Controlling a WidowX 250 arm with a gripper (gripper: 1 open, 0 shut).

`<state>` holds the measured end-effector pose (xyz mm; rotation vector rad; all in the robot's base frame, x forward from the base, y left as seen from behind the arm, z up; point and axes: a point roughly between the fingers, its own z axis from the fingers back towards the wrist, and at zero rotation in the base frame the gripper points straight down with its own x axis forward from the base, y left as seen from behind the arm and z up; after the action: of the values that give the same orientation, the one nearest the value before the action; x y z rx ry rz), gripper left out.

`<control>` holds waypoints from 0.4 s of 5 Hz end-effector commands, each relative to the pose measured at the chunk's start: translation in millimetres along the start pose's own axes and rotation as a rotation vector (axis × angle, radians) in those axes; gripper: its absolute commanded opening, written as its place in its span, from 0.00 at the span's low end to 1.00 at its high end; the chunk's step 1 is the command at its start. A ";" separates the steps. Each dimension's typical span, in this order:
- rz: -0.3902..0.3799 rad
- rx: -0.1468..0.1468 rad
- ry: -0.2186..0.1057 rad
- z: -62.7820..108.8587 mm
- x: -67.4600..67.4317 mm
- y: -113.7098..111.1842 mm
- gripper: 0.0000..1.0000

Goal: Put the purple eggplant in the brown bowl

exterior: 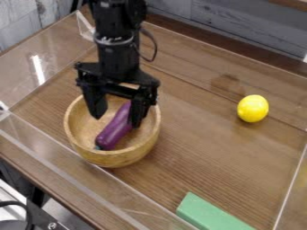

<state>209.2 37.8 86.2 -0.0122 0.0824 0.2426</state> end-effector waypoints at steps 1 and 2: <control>0.004 -0.023 -0.074 24.9 18.4 -10.6 1.00; -0.016 -0.046 -0.108 41.9 31.5 -29.9 1.00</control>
<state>243.4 16.9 114.3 -0.0443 0.0141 0.2259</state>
